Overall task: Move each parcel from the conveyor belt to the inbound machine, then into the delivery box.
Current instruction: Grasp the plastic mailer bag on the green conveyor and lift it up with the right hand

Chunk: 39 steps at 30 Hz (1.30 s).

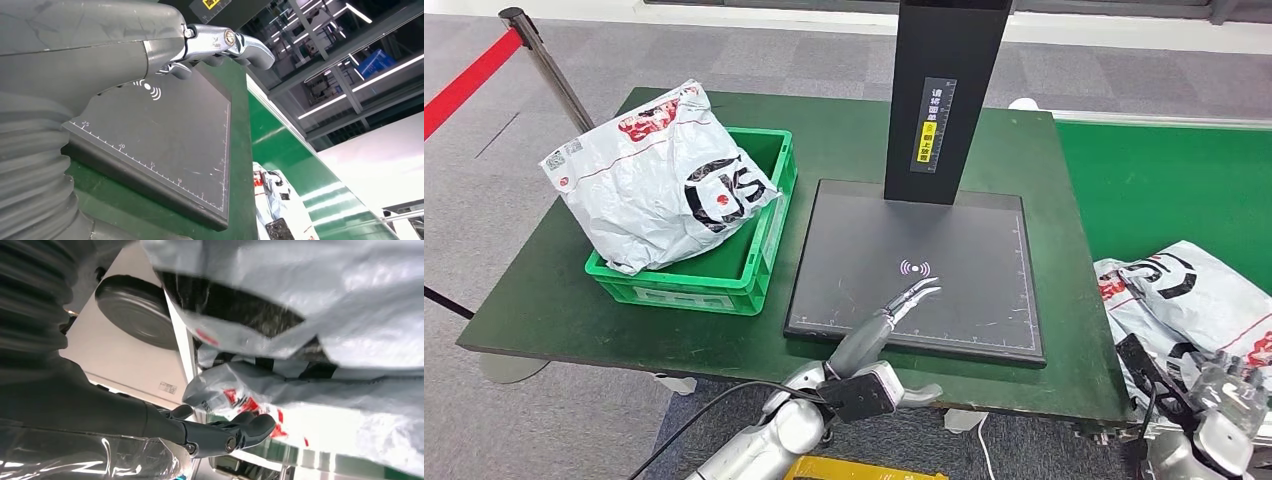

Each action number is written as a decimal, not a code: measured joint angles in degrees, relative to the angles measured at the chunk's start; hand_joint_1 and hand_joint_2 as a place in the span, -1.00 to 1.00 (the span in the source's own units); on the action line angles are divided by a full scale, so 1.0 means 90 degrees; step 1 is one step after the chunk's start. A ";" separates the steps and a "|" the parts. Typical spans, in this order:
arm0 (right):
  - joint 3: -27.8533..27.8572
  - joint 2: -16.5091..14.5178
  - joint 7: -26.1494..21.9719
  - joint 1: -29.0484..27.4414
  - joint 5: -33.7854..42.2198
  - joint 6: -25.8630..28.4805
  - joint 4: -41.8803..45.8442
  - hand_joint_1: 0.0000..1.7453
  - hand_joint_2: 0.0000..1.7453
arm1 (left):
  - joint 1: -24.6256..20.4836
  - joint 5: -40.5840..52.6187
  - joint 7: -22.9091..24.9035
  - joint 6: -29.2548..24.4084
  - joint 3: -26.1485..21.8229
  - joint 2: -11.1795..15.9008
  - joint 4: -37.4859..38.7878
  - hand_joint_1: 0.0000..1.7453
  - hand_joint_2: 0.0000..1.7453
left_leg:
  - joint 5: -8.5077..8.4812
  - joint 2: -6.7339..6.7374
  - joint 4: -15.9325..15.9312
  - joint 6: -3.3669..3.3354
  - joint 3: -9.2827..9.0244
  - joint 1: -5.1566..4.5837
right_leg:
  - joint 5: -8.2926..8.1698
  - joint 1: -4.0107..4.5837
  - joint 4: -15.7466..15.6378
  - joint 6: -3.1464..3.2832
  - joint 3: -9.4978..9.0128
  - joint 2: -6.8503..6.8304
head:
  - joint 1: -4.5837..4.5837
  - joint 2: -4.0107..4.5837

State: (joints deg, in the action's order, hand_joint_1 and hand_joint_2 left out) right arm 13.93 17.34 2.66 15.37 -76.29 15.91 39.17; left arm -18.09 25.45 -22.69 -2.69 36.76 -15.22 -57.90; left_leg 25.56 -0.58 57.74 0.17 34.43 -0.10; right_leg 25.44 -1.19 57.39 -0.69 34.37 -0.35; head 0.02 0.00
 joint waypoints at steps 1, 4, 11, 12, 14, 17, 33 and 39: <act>-0.0001 -0.0010 -0.0007 -0.0001 0.0005 -0.0024 -0.0001 1.00 1.00 | 0.0010 0.0012 0.0007 0.0000 0.0000 0.0004 -0.0029 -1.00 1.00 | 0.0000 0.0000 0.0000 0.0000 0.0000 0.0000 | 0.0000 0.0000 0.0000 0.0000 0.0000 0.0000 | 0.0000 0.0000; -0.0001 -0.0035 -0.0019 -0.0018 0.0017 -0.0077 -0.0003 1.00 1.00 | 0.0034 0.0035 0.0030 0.0000 0.0000 0.0012 -0.0117 -1.00 1.00 | 0.0000 0.0000 0.0000 0.0000 0.0000 -0.0001 | 0.0000 -0.0001 0.0000 0.0000 0.0000 0.0000 | -0.0001 0.0000; 0.0001 -0.0067 -0.0042 -0.0058 0.0059 -0.0170 0.0004 1.00 1.00 | 0.0072 0.0041 0.0045 0.0012 0.0000 0.0024 -0.0257 -1.00 1.00 | 0.0000 0.0001 0.0000 -0.0001 -0.0001 -0.0001 | 0.0000 0.0000 0.0000 0.0000 0.0001 0.0000 | 0.0000 0.0000; 0.0001 -0.0067 -0.0048 -0.0066 0.0073 -0.0190 0.0013 1.00 1.00 | 0.0078 0.0042 0.0046 0.0021 0.0000 0.0027 -0.0270 -1.00 1.00 | 0.0000 0.0001 0.0000 -0.0001 -0.0002 -0.0001 | 0.0000 0.0000 0.0000 0.0000 0.0001 0.0000 | -0.0001 0.0000; 0.0002 -0.0069 -0.0079 -0.0105 0.0141 -0.0247 0.0054 1.00 1.00 | 0.0088 0.0046 0.0046 0.0039 0.0000 0.0033 -0.0295 -1.00 1.00 | 0.0000 0.0000 0.0000 0.0000 -0.0002 0.0000 | 0.0000 0.0000 0.0000 0.0000 0.0001 0.0000 | 0.0000 0.0000; 0.0063 -0.0074 -0.0165 -0.0173 0.0275 -0.0323 0.0117 1.00 1.00 | 0.0105 0.0054 0.0046 0.0058 0.0003 0.0042 -0.0318 -1.00 1.00 | 0.0000 0.0000 0.0000 0.0000 -0.0002 0.0000 | 0.0001 0.0000 0.0000 0.0000 0.0001 0.0000 | -0.0001 0.0000; 0.0319 -0.0124 -0.0487 -0.0237 0.0565 -0.0208 0.0107 1.00 1.00 | 0.0099 0.0035 -0.0031 0.0067 0.0064 0.0049 -0.0302 -1.00 1.00 | 0.0003 0.0001 0.0000 -0.0004 -0.0002 -0.0001 | 0.0002 0.0000 0.0000 -0.0002 0.0000 0.0000 | 0.0001 0.0000; 0.0508 -0.0209 -0.0653 -0.0278 0.0910 -0.0046 0.0211 1.00 1.00 | 0.0101 0.0035 -0.0032 0.0018 0.0066 0.0049 -0.0277 -1.00 1.00 | 0.0002 0.0002 0.0000 -0.0003 -0.0002 0.0000 | 0.0002 0.0000 0.0000 -0.0001 0.0001 0.0001 | -0.0001 0.0000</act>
State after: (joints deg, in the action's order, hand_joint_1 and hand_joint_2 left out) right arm 18.50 15.46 -3.21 12.87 -68.10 15.50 41.07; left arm -17.18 25.77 -22.97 -2.52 37.35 -14.77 -60.39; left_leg 25.58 -0.57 57.74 0.14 34.41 -0.10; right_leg 25.46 -1.19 57.39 -0.70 34.38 -0.35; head 0.01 0.00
